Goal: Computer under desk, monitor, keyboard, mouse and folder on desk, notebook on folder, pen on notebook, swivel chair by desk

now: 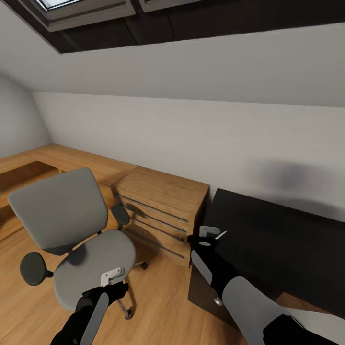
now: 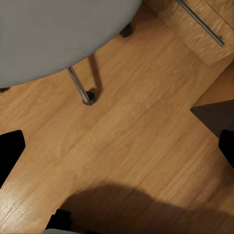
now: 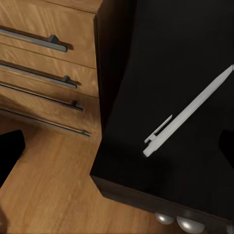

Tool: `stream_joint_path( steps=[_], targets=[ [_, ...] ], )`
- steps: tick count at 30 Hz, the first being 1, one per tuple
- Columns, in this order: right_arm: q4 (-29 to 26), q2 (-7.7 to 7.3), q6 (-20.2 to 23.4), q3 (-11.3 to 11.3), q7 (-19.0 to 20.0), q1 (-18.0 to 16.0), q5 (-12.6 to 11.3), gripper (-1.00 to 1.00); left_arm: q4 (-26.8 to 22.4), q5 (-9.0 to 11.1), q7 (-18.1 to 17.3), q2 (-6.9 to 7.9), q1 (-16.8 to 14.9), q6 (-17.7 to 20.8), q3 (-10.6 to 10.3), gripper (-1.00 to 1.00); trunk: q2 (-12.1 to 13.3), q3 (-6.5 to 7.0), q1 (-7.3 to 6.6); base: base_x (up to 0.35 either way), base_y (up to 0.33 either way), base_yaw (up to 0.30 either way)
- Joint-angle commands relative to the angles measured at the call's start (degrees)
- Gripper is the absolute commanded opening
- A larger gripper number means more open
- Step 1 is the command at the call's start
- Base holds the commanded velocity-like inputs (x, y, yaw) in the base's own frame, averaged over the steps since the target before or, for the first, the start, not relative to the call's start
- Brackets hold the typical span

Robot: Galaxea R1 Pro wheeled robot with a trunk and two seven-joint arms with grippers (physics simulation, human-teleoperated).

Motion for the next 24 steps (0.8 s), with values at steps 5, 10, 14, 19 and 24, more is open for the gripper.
stream_joint_path(
  steps=[5, 10, 14, 19, 24],
  targets=[
    [0.4, 0.0, 0.3, 0.0, -0.4, -0.1, -0.1, 1.0, -0.3, 0.4, 0.3, -0.07, 0.0, -0.6, 0.0, 1.0, -0.1, -0.07, 0.01, 0.001, 0.001, 0.001],
    [0.8, 0.0, 0.3, -0.2, -0.4, -0.1, 0.0, 1.0, -0.7, 0.4, 0.3, -0.18, 0.6, -2.9, -0.2, 1.0, -0.1, -0.07, 0.01, 0.015, 0.0, 0.0],
    [0.8, 0.0, 0.3, -0.2, -0.4, -0.1, 0.0, 1.0, -2.6, 0.4, 0.3, -0.22, 2.1, -3.6, -1.1, 1.0, -0.1, -0.07, 0.01, 0.185, 0.0, 0.0],
    [1.0, -0.29, 0.3, -0.2, -0.4, -0.1, 0.7, 1.0, -5.0, 0.4, 0.3, -0.19, 3.7, -3.8, -2.4, 1.0, -0.1, -0.07, 0.01, 0.267, 0.0, 0.0],
    [4.5, -1.17, 0.2, -0.2, -0.4, -1.2, 1.9, 1.0, -6.5, 0.4, 0.3, -0.2, 4.4, -3.9, -2.9, 1.0, -0.1, -0.07, 0.01, 0.081, 0.0, 0.0]
  ],
)
